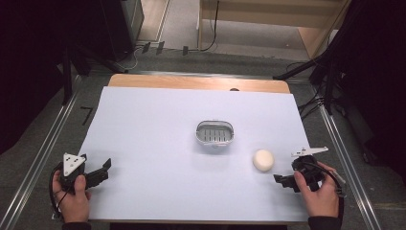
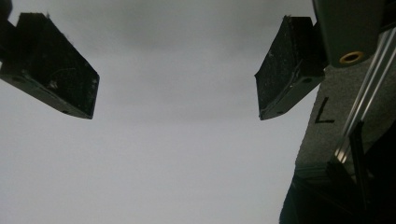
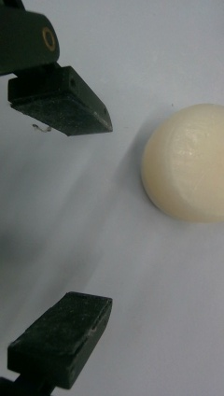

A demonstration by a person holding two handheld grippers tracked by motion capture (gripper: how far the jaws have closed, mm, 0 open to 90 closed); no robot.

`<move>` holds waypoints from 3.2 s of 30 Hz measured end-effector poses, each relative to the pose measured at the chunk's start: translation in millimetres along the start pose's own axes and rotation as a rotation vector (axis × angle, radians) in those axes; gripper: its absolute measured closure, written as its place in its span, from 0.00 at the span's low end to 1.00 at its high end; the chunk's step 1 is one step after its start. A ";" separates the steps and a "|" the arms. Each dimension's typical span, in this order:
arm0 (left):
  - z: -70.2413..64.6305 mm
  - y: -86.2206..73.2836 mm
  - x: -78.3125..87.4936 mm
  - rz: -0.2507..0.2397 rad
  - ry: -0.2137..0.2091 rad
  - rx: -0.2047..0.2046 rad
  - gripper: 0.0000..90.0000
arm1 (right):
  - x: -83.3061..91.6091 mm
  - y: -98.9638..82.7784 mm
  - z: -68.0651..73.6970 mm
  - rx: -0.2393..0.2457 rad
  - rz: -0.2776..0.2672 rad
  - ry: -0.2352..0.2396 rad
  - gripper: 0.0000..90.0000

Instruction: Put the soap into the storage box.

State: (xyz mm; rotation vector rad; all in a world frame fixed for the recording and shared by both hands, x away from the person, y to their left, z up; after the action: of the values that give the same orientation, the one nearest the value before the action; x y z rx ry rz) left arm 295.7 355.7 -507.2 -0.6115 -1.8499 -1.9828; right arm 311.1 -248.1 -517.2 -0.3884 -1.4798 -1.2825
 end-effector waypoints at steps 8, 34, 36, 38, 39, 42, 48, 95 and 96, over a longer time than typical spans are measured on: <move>0.1 0.0 -0.1 0.000 -0.002 0.000 0.16 | -9.5 11.9 8.8 0.019 0.007 0.011 0.16; 1.0 0.3 0.0 -0.002 -0.009 0.011 0.16 | -33.9 38.1 29.6 0.003 0.024 0.033 0.15; 1.0 0.3 0.0 -0.001 -0.008 0.011 0.16 | -36.6 40.2 30.6 -0.005 0.028 0.026 0.16; 0.9 0.3 0.0 0.000 -0.008 0.009 0.16 | -40.3 41.3 30.8 -0.010 0.046 -0.003 0.19; 1.0 0.2 0.0 -0.001 -0.008 0.009 0.16 | -42.1 42.0 30.2 0.002 0.050 -0.017 0.19; 1.0 0.3 0.0 -0.002 -0.007 0.011 0.16 | -44.3 43.3 31.1 -0.012 0.059 -0.027 0.20; 0.9 0.2 0.1 0.001 -0.007 0.009 0.16 | -45.4 46.5 30.2 -0.028 0.052 -0.037 0.24; 1.1 0.3 -0.3 0.000 -0.009 0.011 0.16 | -33.3 88.0 58.8 0.035 0.023 -0.047 0.28; 1.1 0.3 -0.4 -0.001 -0.008 0.010 0.16 | -32.9 89.3 59.9 0.035 0.022 -0.048 0.28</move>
State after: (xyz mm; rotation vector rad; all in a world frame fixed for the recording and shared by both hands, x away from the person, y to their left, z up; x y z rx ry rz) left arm 296.3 356.7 -507.1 -0.6166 -1.8647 -1.9730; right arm 363.5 -152.2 -490.7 -0.4147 -1.5323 -1.2357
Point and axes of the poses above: each handheld gripper's, and its own axes: x roughly backward along the jaws, y roughly out of its top, z roughly to its left, the point moved 8 cm from there along -x, roughly forward along the jaws, and after that the axes turned 3 degrees about y, right-handed, at the moved point
